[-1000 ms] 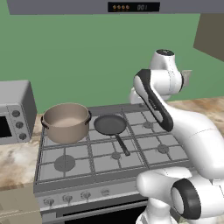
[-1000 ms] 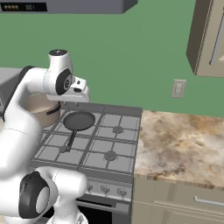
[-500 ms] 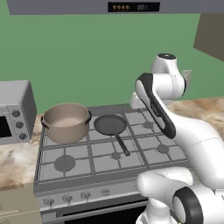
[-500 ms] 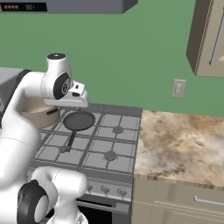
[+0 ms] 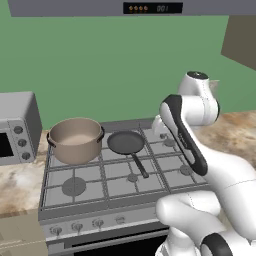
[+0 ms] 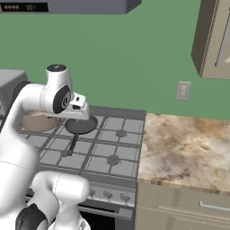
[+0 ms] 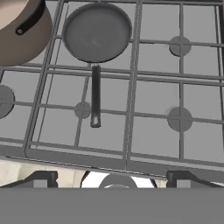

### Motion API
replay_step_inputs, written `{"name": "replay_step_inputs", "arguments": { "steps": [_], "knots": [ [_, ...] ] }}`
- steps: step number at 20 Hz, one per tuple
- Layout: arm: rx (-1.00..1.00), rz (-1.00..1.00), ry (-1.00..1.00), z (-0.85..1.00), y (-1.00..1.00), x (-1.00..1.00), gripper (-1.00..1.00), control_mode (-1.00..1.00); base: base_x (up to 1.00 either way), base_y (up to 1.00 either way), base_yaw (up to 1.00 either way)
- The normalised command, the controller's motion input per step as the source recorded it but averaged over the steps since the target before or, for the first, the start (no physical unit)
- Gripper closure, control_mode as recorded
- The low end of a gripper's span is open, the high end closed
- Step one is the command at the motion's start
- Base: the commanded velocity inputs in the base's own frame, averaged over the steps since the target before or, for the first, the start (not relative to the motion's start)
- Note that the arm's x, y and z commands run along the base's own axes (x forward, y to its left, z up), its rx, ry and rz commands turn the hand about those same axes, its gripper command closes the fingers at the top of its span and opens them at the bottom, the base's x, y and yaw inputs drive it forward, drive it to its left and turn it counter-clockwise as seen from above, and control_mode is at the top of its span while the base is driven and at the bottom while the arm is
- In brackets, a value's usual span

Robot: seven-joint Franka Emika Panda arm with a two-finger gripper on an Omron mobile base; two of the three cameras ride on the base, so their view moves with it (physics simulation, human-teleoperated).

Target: Move the pot and pan from the stove into the sink.

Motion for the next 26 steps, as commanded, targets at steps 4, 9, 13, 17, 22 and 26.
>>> {"name": "replay_step_inputs", "arguments": {
  "steps": [4,9,13,17,22,26],
  "knots": [
    [0.00,0.00,0.00,-0.19,0.06,0.00,-1.00,-1.00,0.00,0.00,0.00],
    [-0.03,0.00,0.00,-0.22,0.15,0.08,-1.00,-1.00,0.00,0.00,0.00],
    [-0.08,0.00,0.00,-0.32,0.24,0.20,-1.00,-1.00,0.00,0.00,0.00],
    [-0.09,0.00,0.00,-0.34,0.20,0.24,-1.00,-1.00,0.00,0.00,0.00],
    [-0.05,0.00,0.00,-0.37,0.16,0.35,-1.00,-1.00,0.00,0.00,0.00],
    [-0.06,0.00,0.00,-0.46,0.21,0.39,-1.00,-1.00,0.00,0.00,0.00]
  ]
}}
